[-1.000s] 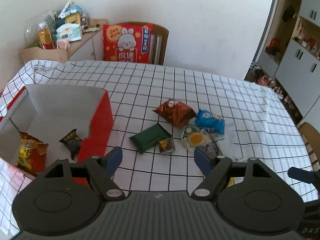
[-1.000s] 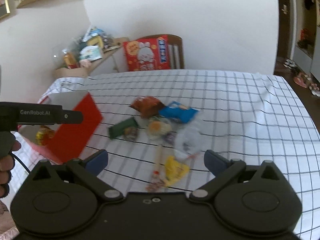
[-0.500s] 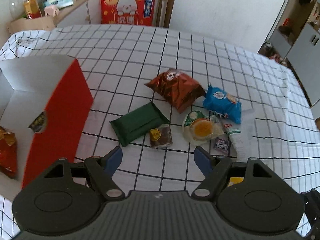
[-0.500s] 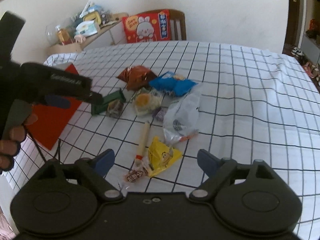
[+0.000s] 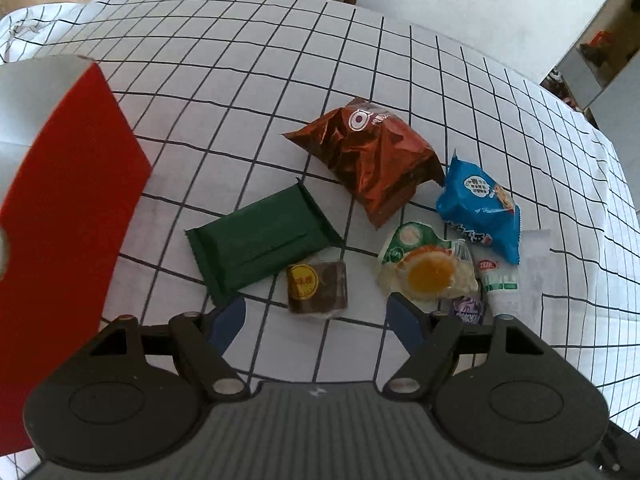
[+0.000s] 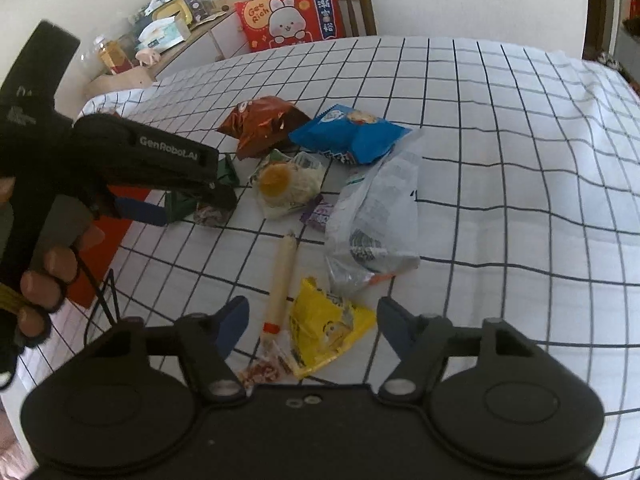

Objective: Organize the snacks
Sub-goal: 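Grasp the yellow packet with the right tool while the left tool grasps the brown square cake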

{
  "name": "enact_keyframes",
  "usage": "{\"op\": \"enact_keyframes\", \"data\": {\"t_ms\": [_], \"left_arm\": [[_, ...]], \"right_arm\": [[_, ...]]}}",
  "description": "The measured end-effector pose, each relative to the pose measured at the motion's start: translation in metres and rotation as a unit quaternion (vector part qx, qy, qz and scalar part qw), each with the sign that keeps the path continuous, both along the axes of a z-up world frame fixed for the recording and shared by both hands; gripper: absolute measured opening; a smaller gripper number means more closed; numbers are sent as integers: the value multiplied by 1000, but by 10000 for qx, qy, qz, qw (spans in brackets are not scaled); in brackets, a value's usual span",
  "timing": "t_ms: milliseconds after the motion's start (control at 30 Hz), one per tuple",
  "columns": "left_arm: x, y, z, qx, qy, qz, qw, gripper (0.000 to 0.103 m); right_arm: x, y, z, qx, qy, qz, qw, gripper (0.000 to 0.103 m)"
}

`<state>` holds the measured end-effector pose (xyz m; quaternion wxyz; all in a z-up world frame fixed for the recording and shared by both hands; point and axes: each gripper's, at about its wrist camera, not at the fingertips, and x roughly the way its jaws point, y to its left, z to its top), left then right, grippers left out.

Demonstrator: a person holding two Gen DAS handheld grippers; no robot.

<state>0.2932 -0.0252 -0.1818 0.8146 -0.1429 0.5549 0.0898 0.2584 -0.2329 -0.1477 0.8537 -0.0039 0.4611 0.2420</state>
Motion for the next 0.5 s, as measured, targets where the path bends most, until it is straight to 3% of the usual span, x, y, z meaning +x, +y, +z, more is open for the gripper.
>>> {"op": "enact_keyframes", "data": {"t_ms": [133,267,400,500], "left_arm": [[4,-2,-4,25,67,-3,10000,62],[9,-2,-7,78,80,-21,9999,56],[11,-1,-11,88,172,32,9998,39],[11,1,-11,133,160,52,9998,34]], "right_arm": [[4,0,-3,51,72,-36,10000,57],[6,-4,-4,90,131,-86,9998,47],[5,-7,-4,54,130,-130,9998,41],[2,-6,-3,-19,50,-95,9999,35]]}}
